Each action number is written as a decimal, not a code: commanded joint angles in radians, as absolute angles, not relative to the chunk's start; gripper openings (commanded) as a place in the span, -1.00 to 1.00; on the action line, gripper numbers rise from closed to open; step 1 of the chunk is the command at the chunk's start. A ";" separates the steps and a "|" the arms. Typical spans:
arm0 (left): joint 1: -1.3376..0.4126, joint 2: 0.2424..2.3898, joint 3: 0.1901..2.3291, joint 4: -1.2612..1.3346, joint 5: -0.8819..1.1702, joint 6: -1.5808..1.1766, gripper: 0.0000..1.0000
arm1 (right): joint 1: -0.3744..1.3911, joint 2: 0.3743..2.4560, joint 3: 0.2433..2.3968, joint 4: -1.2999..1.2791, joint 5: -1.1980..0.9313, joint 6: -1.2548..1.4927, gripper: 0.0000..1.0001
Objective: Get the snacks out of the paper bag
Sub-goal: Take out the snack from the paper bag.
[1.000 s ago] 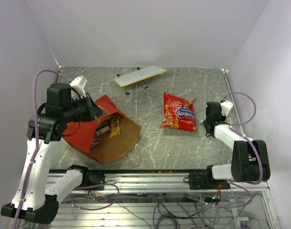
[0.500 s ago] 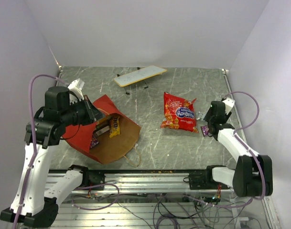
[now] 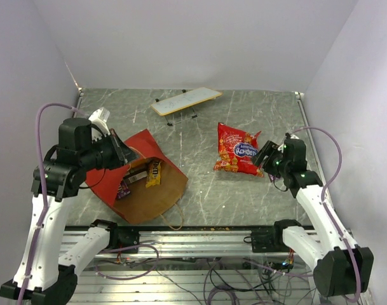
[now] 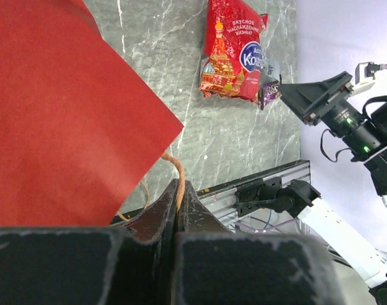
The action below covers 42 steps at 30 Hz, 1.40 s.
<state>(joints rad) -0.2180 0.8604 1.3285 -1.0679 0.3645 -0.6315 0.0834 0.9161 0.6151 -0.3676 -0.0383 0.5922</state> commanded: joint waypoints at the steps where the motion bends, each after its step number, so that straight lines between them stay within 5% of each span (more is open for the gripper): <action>1: -0.224 0.870 1.346 -1.010 0.404 -0.620 -0.86 | 0.101 0.845 0.686 -0.555 -0.340 0.619 0.39; 12: -0.224 0.804 1.267 -0.855 0.484 -0.742 -0.86 | 0.178 0.959 0.981 -0.635 -0.441 0.589 0.54; 18: -0.224 0.800 1.249 -0.799 0.510 -0.783 -0.86 | 0.621 1.042 1.069 -0.595 -0.203 0.753 1.00; 32: -0.224 0.761 1.191 -0.757 0.495 -0.856 -0.86 | 1.297 1.447 1.449 -0.785 0.367 0.654 1.00; 37: -0.224 0.750 1.209 -0.782 0.479 -0.866 -0.86 | 1.385 1.466 1.372 -0.507 0.468 0.481 1.00; 42: -0.224 0.741 1.212 -0.806 0.465 -0.876 -0.86 | 1.395 1.467 1.083 0.084 0.448 0.304 1.00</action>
<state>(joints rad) -0.2188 0.7582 1.1706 -0.8047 0.4717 -0.8585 1.3899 1.4658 1.2575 -0.3836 0.3889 0.4847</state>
